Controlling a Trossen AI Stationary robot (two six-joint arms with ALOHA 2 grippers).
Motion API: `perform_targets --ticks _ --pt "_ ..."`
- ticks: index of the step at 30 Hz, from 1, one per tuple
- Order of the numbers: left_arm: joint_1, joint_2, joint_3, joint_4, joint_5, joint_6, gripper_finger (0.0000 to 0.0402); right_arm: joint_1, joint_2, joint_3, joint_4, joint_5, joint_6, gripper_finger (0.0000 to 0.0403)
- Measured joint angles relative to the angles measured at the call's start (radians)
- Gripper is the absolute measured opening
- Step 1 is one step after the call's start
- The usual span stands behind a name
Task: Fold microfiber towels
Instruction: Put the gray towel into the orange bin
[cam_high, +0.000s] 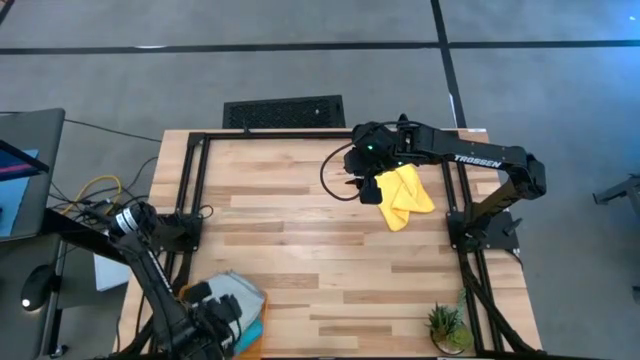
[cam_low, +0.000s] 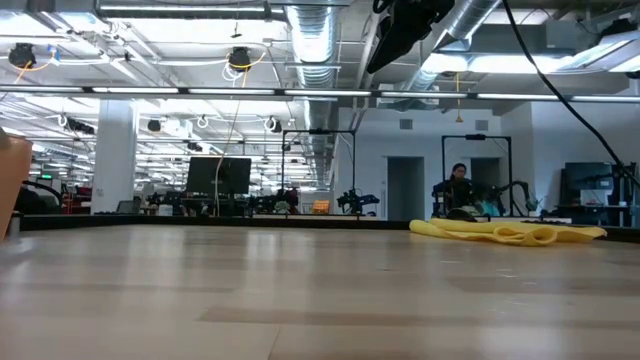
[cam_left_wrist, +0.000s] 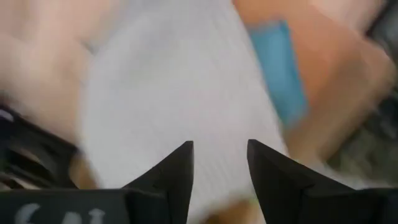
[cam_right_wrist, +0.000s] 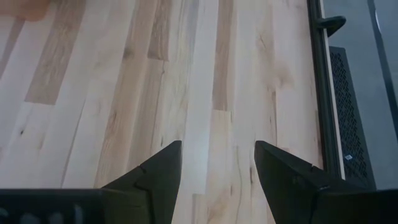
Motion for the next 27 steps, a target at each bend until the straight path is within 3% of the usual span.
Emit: perform_targets --ticks 2,6,14,22,27 --pt "0.001 0.000 -0.034 -0.019 -0.073 -0.006 0.0142 0.000 0.000 0.000 0.000 0.000 0.000 0.0226" --pt "0.015 0.000 -0.126 0.013 -0.088 0.009 0.0142 0.000 0.000 0.000 0.000 -0.002 0.000 0.0226" --pt "0.034 0.002 -0.302 0.200 -0.005 0.011 0.0142 0.000 0.000 0.000 -0.007 -0.002 -0.001 0.0226" --pt "0.030 0.002 -0.413 0.454 0.013 0.067 0.0142 0.000 0.000 0.000 -0.007 -0.002 -0.001 0.0226" --pt "0.035 0.001 -0.410 0.410 0.048 0.062 0.0142 0.000 0.000 0.000 -0.007 -0.002 -0.001 0.0226"
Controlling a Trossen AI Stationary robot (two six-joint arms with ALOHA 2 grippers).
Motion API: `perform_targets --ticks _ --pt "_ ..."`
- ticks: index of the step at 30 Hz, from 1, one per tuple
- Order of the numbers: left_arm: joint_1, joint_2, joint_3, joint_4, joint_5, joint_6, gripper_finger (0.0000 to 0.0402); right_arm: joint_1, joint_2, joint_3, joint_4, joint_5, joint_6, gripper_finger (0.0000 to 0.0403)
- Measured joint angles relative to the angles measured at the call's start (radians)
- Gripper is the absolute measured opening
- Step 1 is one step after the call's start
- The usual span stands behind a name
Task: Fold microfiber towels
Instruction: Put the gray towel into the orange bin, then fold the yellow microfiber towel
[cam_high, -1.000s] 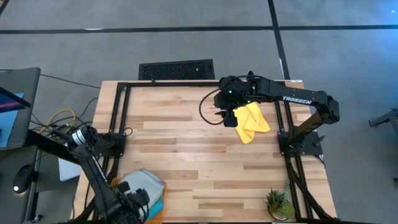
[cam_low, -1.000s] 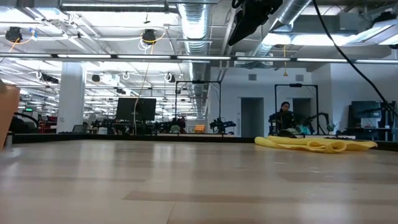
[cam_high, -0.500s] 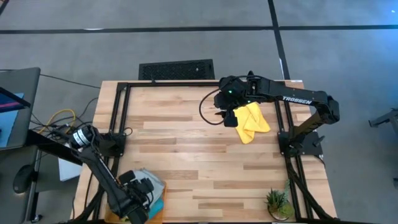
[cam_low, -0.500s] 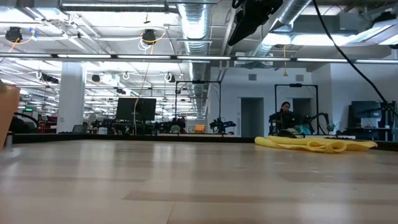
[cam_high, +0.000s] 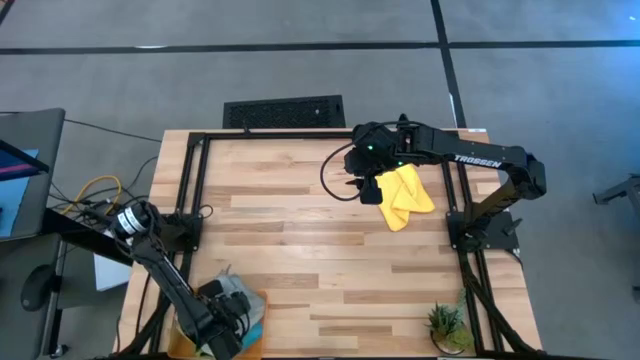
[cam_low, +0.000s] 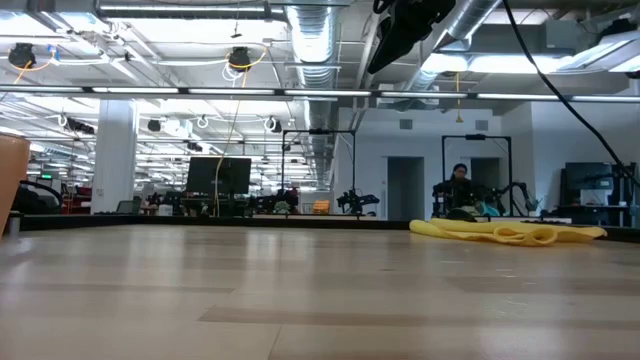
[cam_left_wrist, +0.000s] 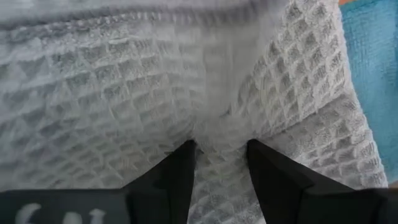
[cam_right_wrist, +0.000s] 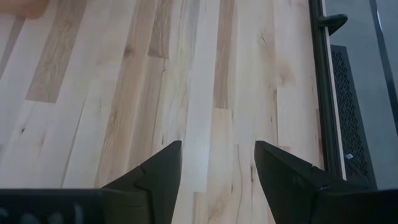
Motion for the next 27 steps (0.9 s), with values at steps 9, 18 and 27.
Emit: perform_targets --ticks 9,18,27 --pt "-0.001 0.000 0.246 -0.337 -0.108 0.030 0.0142 0.000 -0.006 0.000 0.002 0.004 0.000 0.0226" --pt "0.010 -0.001 0.377 -0.568 -0.380 0.029 0.0142 0.027 -0.080 0.000 -0.139 0.007 0.044 0.0226" --pt "0.155 -0.003 0.339 -0.577 -0.554 0.275 0.0142 0.094 -0.147 -0.004 -0.276 0.009 0.137 0.0226"
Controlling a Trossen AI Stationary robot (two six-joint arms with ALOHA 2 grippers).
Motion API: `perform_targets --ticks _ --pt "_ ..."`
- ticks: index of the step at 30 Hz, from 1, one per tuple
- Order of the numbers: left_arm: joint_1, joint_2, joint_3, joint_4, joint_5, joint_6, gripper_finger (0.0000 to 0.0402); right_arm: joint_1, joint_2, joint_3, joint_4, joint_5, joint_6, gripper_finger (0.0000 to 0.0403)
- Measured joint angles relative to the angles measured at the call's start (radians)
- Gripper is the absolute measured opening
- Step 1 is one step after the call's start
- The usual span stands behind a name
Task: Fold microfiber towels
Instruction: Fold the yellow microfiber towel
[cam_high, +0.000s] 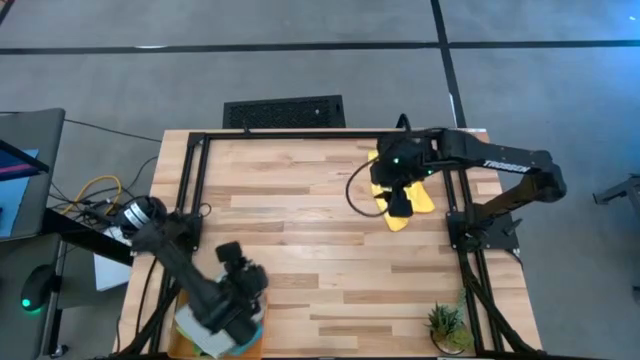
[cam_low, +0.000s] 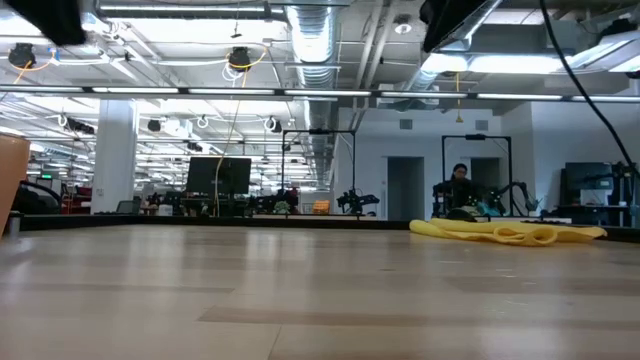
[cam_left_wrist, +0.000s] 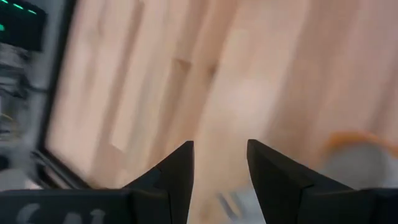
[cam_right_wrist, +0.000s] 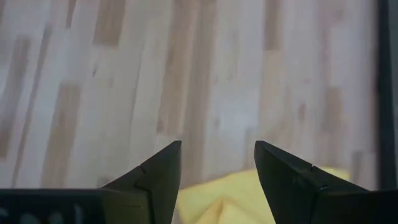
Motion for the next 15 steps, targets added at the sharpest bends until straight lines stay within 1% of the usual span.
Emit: perform_targets --ticks 2,5,9,12,15 --pt "0.049 0.000 -0.004 0.002 -0.034 0.064 0.0142 0.025 -0.002 -0.029 -0.013 0.000 0.014 0.0226" --pt "0.117 0.000 -0.005 0.001 -0.075 0.156 0.0142 0.055 -0.029 -0.121 -0.012 0.007 0.040 0.0226" --pt "0.191 0.000 -0.005 0.001 -0.104 0.260 0.0142 0.093 -0.080 -0.258 0.019 0.108 0.154 0.0226" --pt "0.235 0.000 -0.006 0.002 -0.117 0.304 0.0142 0.129 -0.113 -0.346 0.066 0.136 0.225 0.0226" --pt "0.268 0.000 -0.005 0.002 -0.124 0.329 0.0142 0.166 -0.117 -0.422 0.120 0.170 0.272 0.0226"
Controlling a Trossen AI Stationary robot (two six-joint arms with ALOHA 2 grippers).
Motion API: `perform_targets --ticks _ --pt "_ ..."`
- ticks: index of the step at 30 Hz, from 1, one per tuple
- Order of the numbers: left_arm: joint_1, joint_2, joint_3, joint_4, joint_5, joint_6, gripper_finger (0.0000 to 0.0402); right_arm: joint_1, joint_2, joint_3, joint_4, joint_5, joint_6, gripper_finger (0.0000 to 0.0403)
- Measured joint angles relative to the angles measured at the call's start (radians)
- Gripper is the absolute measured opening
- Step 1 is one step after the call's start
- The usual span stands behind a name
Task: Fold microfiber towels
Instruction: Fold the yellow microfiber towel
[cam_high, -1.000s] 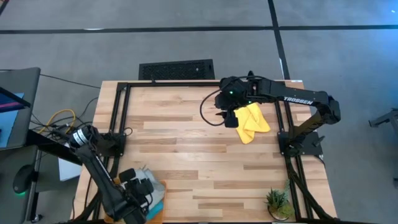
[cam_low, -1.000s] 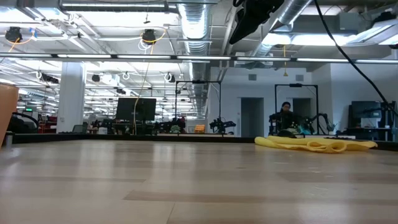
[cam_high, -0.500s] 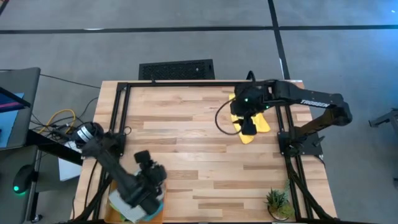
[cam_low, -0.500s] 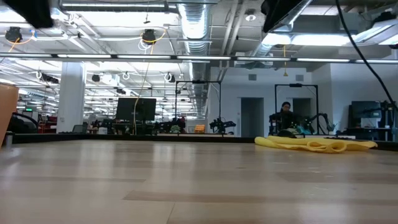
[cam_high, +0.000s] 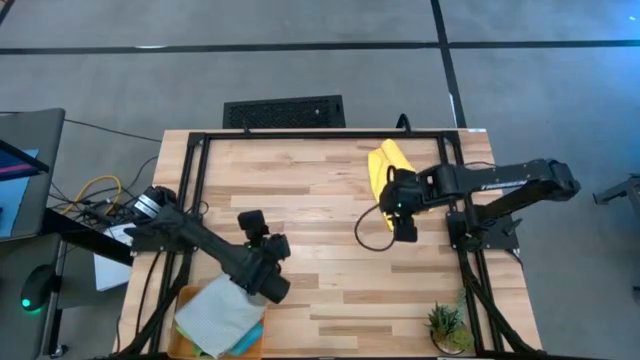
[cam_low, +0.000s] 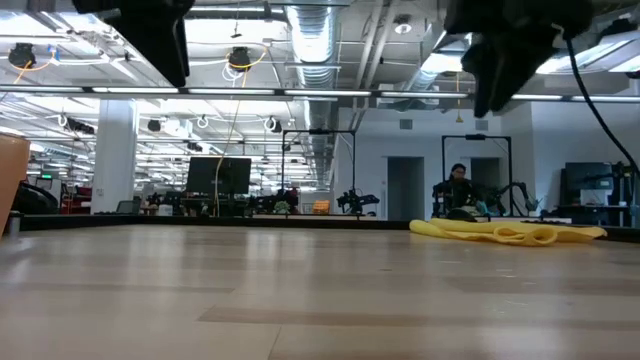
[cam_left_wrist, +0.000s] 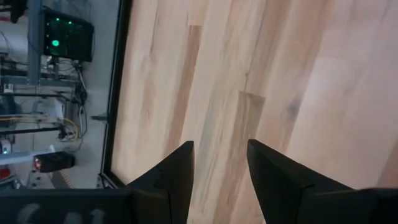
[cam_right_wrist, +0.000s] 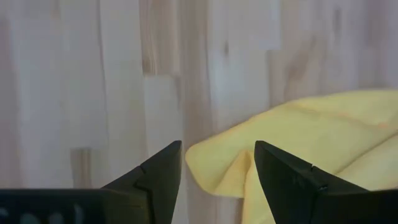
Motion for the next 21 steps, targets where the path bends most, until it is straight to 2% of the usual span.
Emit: perform_targets --ticks 9,21 --pt "0.027 0.000 0.000 0.000 -0.003 0.013 0.0142 0.047 0.083 -0.173 0.075 0.016 0.065 0.0226" --pt "0.027 0.000 0.000 0.003 -0.002 -0.017 0.0142 0.048 0.314 -0.184 0.106 0.015 0.109 0.0226"
